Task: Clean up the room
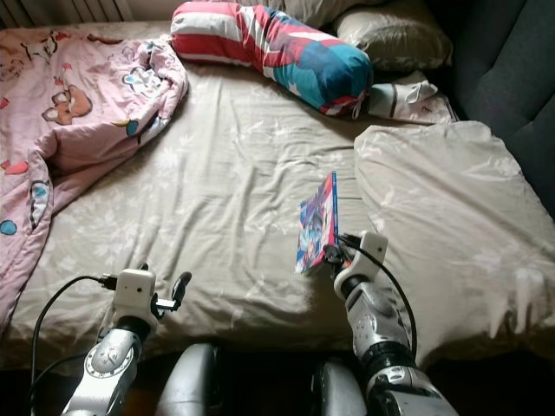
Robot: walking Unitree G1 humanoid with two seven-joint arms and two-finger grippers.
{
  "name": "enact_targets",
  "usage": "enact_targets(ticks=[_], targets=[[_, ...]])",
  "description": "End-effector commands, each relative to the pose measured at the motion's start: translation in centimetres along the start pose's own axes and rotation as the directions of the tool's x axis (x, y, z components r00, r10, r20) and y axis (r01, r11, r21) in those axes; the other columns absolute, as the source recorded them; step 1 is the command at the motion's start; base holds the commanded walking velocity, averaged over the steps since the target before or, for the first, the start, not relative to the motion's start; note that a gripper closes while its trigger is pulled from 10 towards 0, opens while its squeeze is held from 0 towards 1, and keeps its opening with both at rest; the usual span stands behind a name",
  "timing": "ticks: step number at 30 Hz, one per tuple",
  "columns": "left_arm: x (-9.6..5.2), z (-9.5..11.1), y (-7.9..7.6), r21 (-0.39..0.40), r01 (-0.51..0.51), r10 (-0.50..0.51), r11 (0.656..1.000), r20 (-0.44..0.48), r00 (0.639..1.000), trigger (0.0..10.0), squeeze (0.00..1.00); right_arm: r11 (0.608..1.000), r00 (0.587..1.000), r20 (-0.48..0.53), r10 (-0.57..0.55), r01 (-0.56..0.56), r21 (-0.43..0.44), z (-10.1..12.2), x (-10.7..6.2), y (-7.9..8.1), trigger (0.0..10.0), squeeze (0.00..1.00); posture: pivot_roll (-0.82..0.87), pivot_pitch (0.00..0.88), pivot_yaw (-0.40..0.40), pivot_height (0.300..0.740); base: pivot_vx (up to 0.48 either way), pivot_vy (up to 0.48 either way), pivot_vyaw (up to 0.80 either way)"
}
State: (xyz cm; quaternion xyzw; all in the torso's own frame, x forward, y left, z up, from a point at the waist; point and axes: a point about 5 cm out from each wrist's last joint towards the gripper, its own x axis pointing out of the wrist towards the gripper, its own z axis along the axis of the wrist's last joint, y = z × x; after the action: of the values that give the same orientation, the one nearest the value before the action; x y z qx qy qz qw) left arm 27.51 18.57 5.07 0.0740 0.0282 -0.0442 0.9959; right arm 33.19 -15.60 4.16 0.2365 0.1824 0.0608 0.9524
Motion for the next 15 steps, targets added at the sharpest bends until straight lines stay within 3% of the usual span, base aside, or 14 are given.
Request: enact_targets(ticks=[1,7,11,15], targets=[[-0.4,-0.3,0.5,0.008,-0.003,0.003,1.0,-0.021,1.0,10.0,0.0,0.999,0.999,0.016,0.028,-0.028,0.023,0.2,0.1,0.3,10.0,0.0,0.04,0.224,0.049,0.66,0.0,0.0,0.0],[-0.9,-0.3,1.1,0.023,-0.001,0.001,1.0,-0.024,1.0,10.0,0.0,0.994,0.997,0.013,0.076,-0.076,0.073,0.3,0.2,0.5,10.0,0.0,0.05,0.238,0.069,0.66,0.0,0.0,0.0],[-1.2,-0.4,1.2,0.035,0.011,-0.01,0.999,-0.031,0.999,10.0,0.0,0.997,0.998,0.014,0.068,-0.068,0.034,0.7,0.2,0.2,10.0,0.0,0.05,0.244,0.08,0.66,0.0,0.0,0.0],[-1.2,-0.3,1.2,0.043,0.023,-0.021,0.999,-0.035,0.999,10.0,0.0,0.998,1.0,-0.022,-0.016,0.014,-0.067,0.7,0.0,-1.1,10.0,0.0,0.06,0.255,0.096,0.66,0.0,0.0,0.0]])
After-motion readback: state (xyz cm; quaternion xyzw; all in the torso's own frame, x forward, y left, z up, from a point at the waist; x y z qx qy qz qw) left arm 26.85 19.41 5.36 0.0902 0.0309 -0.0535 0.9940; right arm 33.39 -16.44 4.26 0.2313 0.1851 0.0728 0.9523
